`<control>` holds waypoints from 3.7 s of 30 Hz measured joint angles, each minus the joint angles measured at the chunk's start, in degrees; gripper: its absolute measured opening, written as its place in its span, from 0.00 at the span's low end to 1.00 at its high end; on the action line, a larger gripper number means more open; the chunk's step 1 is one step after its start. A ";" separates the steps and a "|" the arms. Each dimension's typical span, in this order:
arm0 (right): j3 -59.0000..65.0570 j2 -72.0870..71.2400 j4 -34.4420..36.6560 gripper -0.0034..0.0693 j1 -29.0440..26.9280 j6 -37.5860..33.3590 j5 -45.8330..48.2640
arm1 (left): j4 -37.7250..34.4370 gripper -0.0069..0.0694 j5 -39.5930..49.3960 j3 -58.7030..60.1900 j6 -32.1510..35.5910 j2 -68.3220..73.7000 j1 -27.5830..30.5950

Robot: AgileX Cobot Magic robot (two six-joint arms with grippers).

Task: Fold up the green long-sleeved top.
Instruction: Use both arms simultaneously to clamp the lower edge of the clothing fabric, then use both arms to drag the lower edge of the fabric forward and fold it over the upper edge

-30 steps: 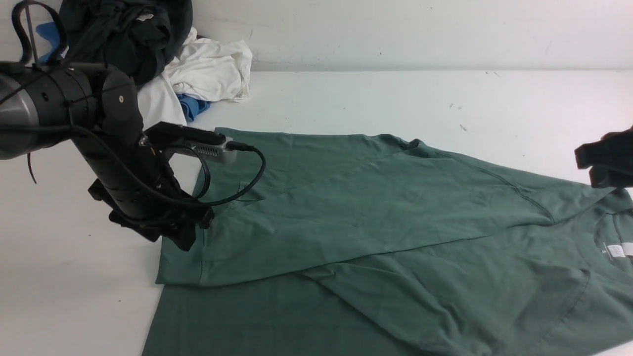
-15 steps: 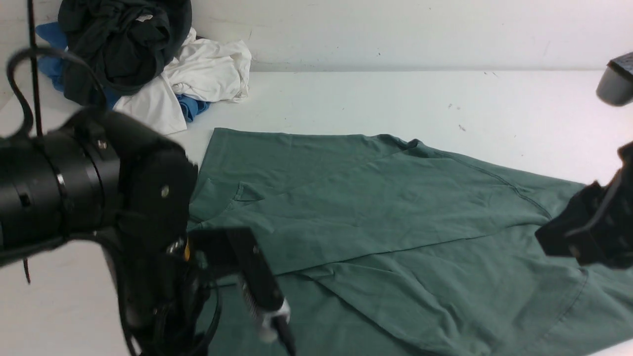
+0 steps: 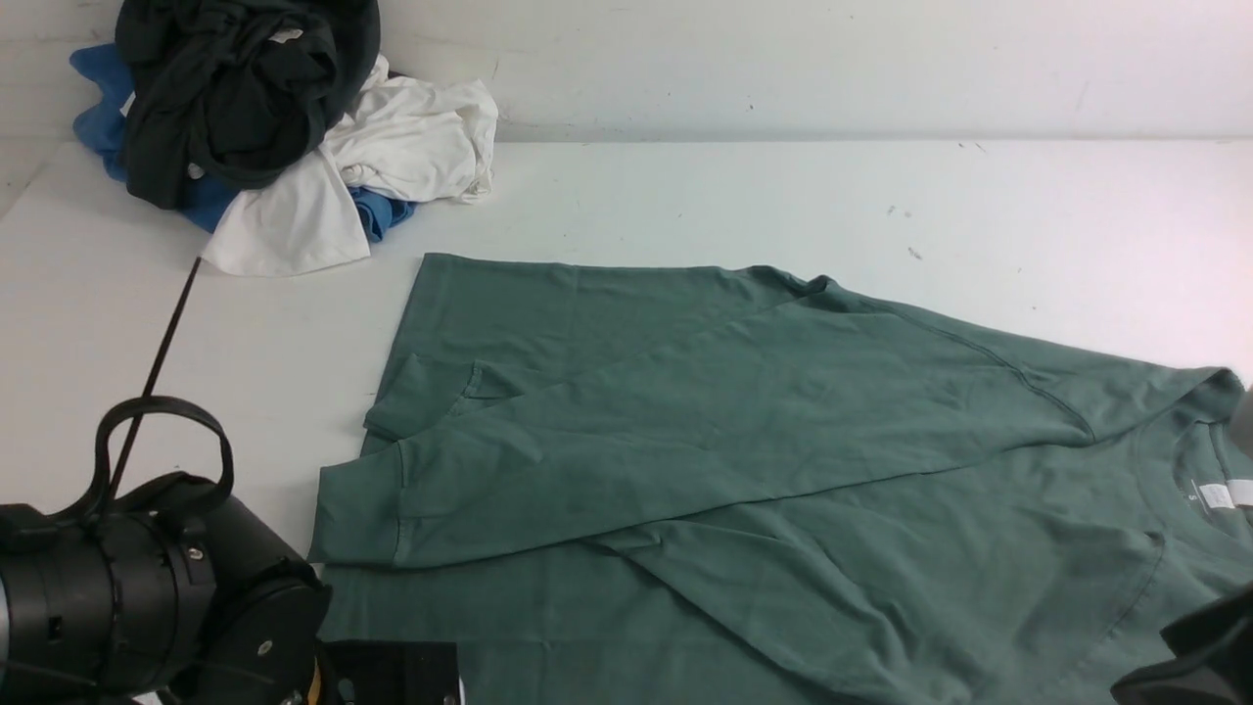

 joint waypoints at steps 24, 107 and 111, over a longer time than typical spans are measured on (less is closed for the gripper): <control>0.25 0.45 -4.05 0.58 0.00 -4.41 -0.11 | -0.18 0.10 9.09 2.72 7.39 -3.13 0.00; -22.47 35.89 -1.46 0.06 -19.93 -47.85 -1.32 | 6.39 0.11 12.78 -35.62 8.50 -3.49 17.38; -28.01 40.46 0.40 0.06 -21.85 -48.05 -1.13 | 6.35 0.11 10.87 -39.49 8.56 0.85 18.95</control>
